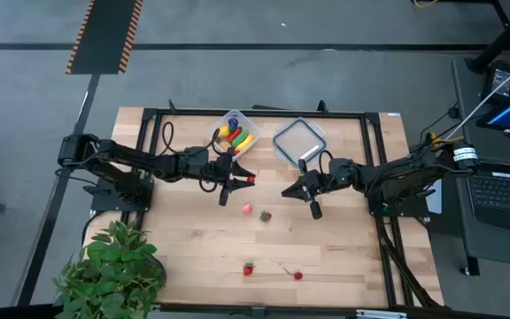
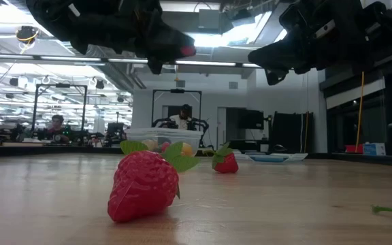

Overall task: Pick and placing Produce into tupperware
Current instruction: Put the top cherry into the transparent container, then put the top strawberry into the transparent container

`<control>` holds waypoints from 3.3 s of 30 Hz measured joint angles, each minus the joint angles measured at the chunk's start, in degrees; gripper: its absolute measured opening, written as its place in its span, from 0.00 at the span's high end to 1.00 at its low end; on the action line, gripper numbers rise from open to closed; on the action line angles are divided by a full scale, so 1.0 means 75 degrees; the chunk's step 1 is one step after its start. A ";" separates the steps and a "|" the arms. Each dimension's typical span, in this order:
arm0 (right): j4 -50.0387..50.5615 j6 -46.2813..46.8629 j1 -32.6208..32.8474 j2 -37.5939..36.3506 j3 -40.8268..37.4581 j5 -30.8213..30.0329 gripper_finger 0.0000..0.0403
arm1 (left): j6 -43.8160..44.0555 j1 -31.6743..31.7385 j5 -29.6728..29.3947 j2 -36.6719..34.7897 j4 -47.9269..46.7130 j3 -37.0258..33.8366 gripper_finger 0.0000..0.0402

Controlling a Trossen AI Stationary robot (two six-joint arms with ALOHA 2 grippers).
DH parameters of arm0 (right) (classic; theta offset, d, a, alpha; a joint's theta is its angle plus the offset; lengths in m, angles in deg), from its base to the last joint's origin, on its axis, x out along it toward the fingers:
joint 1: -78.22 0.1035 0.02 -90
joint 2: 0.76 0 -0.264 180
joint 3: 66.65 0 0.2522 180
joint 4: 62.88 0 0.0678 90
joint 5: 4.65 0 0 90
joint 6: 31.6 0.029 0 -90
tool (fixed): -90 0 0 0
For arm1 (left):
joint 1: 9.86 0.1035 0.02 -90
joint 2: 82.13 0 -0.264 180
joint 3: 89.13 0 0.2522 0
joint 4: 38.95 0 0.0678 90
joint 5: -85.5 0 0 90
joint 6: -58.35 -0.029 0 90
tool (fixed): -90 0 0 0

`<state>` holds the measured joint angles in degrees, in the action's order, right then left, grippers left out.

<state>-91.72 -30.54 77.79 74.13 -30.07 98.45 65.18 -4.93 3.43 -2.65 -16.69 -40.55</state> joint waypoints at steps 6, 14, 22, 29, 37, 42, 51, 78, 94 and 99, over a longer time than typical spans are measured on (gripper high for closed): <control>-0.0004 0.0000 0.0000 -0.0003 0.0000 0.0001 0.92 | -0.0151 0.0000 0.0187 0.0000 0.0095 -0.0001 0.74; 0.0002 -0.0006 0.0000 -0.0003 0.0000 -0.0002 0.92 | -0.0186 0.0076 0.0156 0.0000 0.0092 -0.0001 0.74; 0.0005 -0.0006 0.0000 -0.0003 0.0000 -0.0002 0.92 | -0.0309 0.0484 0.0022 0.0000 -0.0121 -0.0001 0.74; 0.0011 -0.0037 -0.0003 -0.0003 0.0000 -0.0002 0.92 | -0.1328 0.0932 -0.0348 0.0003 -0.0738 -0.0004 0.74; 0.0019 -0.0377 -0.0006 -0.0003 0.0000 -0.0004 0.92 | -0.1550 0.1496 -0.1395 0.0003 -0.2986 0.0521 0.74; 0.0018 -0.0388 -0.0017 -0.0003 0.0000 -0.0005 0.92 | -0.1700 0.1997 -0.1432 0.0003 -0.3795 0.1005 0.74; 0.0014 -0.0376 -0.0020 -0.0003 -0.0001 -0.0011 0.92 | -0.1813 0.2898 -0.1434 0.0751 -0.5602 0.1996 0.74; 0.0069 -0.0349 -0.0020 -0.0003 -0.0003 -0.0005 0.92 | -0.2725 0.3771 -0.1536 0.3462 -0.9751 0.5239 0.74; 0.0069 -0.0350 -0.0020 -0.0003 -0.0003 -0.0005 0.92 | -0.2753 0.3682 -0.1662 0.3456 -0.9880 0.5239 0.52; 0.0069 -0.0348 -0.0019 -0.0003 -0.0003 -0.0004 0.92 | -0.2660 0.3618 -0.1986 0.3338 -1.0189 0.5291 0.48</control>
<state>-91.20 -33.15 77.65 74.11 -30.08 98.42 45.23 22.21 -11.47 22.38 -93.11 -0.87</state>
